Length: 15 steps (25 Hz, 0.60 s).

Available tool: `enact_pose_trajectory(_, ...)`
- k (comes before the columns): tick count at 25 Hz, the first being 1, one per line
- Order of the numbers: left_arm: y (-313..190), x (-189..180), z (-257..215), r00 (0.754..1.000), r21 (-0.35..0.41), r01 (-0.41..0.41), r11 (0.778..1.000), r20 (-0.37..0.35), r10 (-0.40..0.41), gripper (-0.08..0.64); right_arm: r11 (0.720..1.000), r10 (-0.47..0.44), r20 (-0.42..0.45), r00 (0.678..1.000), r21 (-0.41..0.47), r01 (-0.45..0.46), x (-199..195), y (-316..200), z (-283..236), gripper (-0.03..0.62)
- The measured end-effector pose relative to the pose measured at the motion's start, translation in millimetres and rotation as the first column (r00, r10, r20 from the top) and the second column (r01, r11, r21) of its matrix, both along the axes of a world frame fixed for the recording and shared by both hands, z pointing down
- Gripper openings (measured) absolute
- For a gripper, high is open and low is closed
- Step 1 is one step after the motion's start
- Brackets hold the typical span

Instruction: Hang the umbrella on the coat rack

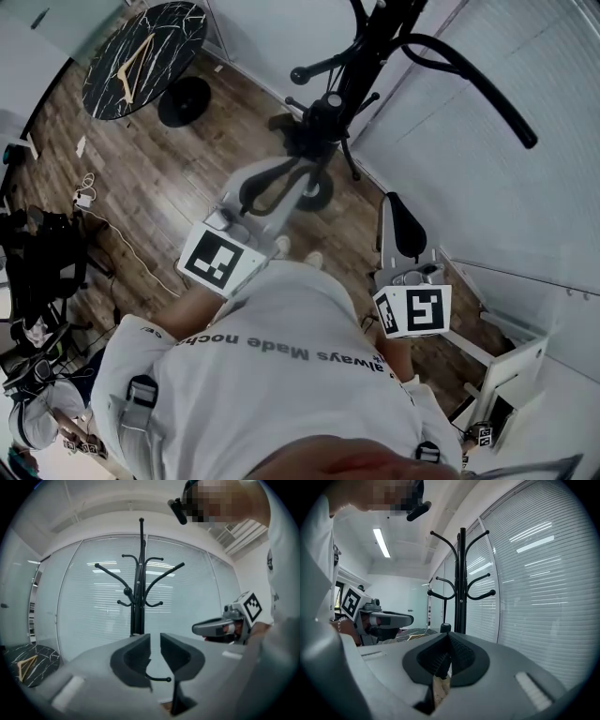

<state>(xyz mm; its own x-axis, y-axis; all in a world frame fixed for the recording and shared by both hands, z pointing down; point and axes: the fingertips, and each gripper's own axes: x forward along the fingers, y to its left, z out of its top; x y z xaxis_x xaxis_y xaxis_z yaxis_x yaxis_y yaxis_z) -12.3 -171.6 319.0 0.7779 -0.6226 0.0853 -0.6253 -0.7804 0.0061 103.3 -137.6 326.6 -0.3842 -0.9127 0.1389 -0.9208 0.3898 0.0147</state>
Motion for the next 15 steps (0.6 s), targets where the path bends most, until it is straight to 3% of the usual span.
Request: enact_pose_trajectory(15,-3.7,-0.2,2.5,1.0,-0.004,-0.003,1.0,-0.005,0.003,0.066,1.0,0.001,-0.01,1.0,0.002,-0.001,0.1,-3.1,-3.4,0.003)
